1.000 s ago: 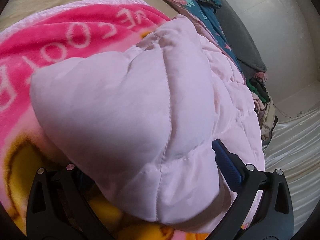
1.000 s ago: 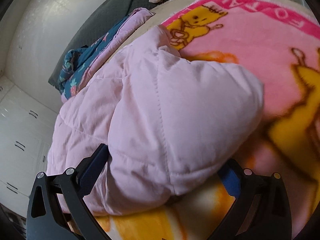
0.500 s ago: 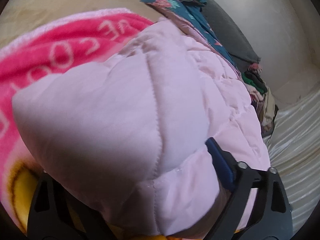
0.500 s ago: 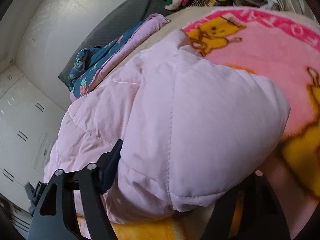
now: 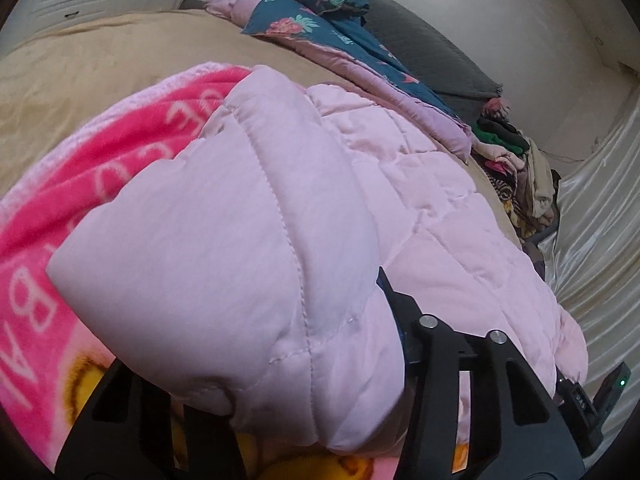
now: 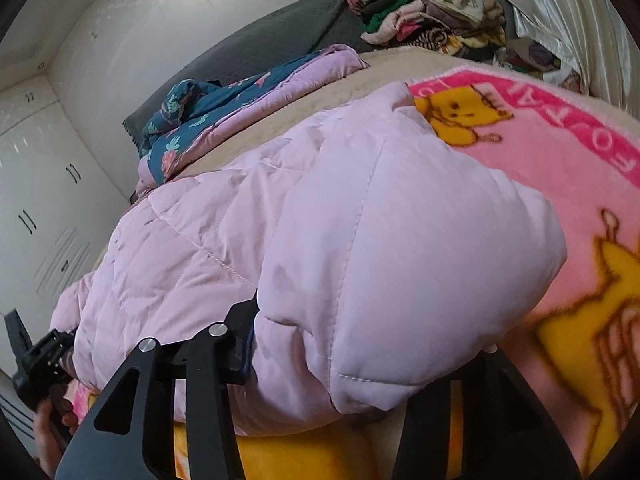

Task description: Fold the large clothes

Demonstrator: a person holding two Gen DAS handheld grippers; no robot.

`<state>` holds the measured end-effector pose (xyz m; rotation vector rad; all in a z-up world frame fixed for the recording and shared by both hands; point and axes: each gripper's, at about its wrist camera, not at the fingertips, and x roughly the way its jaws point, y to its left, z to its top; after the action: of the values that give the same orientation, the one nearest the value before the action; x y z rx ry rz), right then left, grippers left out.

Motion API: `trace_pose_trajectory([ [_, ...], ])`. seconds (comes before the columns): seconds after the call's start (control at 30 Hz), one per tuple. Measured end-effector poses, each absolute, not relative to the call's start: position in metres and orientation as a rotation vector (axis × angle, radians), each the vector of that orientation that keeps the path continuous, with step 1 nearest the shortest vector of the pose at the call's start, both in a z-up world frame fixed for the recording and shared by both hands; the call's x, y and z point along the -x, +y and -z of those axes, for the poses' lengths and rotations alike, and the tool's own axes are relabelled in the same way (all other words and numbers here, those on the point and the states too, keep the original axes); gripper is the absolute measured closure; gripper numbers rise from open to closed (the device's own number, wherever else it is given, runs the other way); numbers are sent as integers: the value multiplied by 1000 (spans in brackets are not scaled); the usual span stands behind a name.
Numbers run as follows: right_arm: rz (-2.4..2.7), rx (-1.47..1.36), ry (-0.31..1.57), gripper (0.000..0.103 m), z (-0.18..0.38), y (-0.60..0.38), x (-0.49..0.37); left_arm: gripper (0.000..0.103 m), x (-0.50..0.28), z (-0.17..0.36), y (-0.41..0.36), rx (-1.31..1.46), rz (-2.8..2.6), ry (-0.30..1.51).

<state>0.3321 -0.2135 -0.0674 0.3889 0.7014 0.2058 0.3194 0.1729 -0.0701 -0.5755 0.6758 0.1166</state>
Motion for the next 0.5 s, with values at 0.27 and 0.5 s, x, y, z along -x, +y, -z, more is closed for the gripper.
trace_pose_trajectory([
  [0.27,-257,-249,609,67,32,-204,-311,68,-303,39,163,495,-108,628],
  [0.5,-298,-178,575,68,7,-204,-277,69,-274,20,155,460,-92,615],
])
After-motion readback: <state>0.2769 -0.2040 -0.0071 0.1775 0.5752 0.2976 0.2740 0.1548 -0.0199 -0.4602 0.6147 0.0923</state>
